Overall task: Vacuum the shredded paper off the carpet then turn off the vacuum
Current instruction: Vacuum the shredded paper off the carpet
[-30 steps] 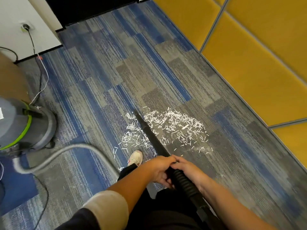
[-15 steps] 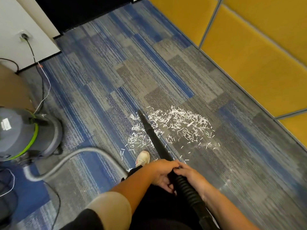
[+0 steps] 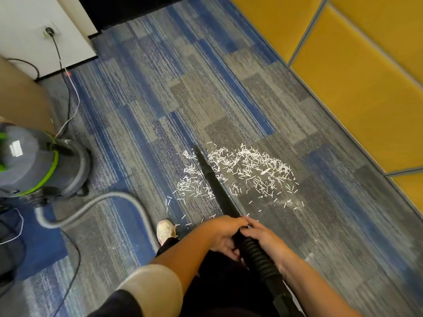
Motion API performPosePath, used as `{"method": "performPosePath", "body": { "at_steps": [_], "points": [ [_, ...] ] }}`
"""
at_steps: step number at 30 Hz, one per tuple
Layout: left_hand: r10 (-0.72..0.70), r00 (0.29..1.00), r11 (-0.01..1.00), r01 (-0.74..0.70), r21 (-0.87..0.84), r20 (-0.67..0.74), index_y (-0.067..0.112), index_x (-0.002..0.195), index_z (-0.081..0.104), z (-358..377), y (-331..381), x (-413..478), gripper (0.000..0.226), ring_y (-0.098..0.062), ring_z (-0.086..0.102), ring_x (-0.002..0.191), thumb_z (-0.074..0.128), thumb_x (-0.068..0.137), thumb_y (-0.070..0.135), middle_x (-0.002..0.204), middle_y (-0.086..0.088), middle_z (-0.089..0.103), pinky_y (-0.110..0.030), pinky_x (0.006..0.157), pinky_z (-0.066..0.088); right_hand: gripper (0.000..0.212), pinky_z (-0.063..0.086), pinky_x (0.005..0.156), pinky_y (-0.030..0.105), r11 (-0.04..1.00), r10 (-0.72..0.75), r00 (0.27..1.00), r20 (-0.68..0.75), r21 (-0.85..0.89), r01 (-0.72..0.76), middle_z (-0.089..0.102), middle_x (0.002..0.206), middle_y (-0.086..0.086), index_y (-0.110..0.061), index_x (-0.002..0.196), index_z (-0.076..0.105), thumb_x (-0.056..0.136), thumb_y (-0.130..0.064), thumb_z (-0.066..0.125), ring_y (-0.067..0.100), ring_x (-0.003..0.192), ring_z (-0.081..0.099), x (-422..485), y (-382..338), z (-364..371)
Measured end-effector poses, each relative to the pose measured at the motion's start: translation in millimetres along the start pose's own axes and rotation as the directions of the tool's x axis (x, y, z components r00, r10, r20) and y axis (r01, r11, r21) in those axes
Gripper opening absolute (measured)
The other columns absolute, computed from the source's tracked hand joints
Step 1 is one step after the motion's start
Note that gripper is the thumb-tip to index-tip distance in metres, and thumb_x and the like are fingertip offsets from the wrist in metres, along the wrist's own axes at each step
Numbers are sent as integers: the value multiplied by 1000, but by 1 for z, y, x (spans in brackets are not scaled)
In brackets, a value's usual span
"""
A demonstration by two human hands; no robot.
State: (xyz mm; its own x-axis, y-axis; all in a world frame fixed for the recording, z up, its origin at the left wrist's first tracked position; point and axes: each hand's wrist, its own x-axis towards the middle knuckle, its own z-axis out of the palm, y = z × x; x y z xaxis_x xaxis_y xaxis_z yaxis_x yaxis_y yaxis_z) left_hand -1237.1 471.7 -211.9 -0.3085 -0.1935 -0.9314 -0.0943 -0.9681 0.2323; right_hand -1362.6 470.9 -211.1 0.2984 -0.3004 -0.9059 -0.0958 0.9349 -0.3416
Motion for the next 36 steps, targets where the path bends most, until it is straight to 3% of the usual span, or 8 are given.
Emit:
{"method": "performPosePath", "body": {
  "at_steps": [6,13,17,23,26,29,33,36],
  "points": [
    [-15,1000,1000,15,2,16,10,88,49,0,-2,-1,20,-19,54,44,41,98,25,58,-7,57,-38,63,54,59,48,35,30,1000,16,1000,3,6,-16,61,67,23,-25,141,38,90,2,50,29,43,58,0,4,-1],
    [-27,999,999,25,46,26,12,91,52,-13,-18,-6,22,-18,53,47,41,99,29,62,-8,57,-41,73,55,53,47,33,29,995,6,1000,11,95,-7,59,67,22,-19,140,39,92,2,48,28,40,58,-1,23,18],
    [-34,999,997,33,69,12,11,92,52,-30,-39,-12,21,-20,52,46,42,98,28,59,-9,56,-42,69,55,49,46,31,29,990,-31,1000,-3,136,31,59,59,21,-21,134,42,92,4,45,28,37,56,-1,44,42],
    [-37,999,989,36,144,3,6,118,51,-72,-84,-23,33,-21,52,50,44,97,32,72,-12,56,-34,54,54,47,46,32,27,981,-63,997,-46,182,71,60,59,20,-21,130,44,91,4,45,26,37,56,4,83,97],
    [-28,1000,984,28,178,-3,9,104,54,-94,-104,-31,28,-19,52,45,45,96,34,68,-11,56,-30,47,51,52,46,33,27,974,-75,994,-76,206,90,60,58,20,-16,138,42,91,4,46,27,38,56,7,103,125],
    [-22,1000,978,26,205,-22,8,114,49,-110,-120,-38,32,-19,54,42,46,96,34,66,-11,57,-31,47,51,55,46,33,27,973,-79,992,-99,211,98,60,58,19,-16,141,39,91,5,46,26,39,56,10,120,148],
    [-32,999,967,36,251,-20,14,105,40,-117,-136,-54,21,-17,55,39,42,98,34,66,-10,57,-35,52,53,55,46,32,26,973,-90,992,-90,203,107,60,58,17,-18,141,37,92,6,45,25,37,54,1,131,168],
    [-10,1000,972,13,236,-13,15,110,37,-111,-140,-62,22,-18,56,42,42,98,32,63,-9,57,-32,50,54,53,46,33,27,979,-84,994,-73,181,96,60,68,19,-17,140,37,92,5,45,25,39,55,-6,132,167]
  ]
}}
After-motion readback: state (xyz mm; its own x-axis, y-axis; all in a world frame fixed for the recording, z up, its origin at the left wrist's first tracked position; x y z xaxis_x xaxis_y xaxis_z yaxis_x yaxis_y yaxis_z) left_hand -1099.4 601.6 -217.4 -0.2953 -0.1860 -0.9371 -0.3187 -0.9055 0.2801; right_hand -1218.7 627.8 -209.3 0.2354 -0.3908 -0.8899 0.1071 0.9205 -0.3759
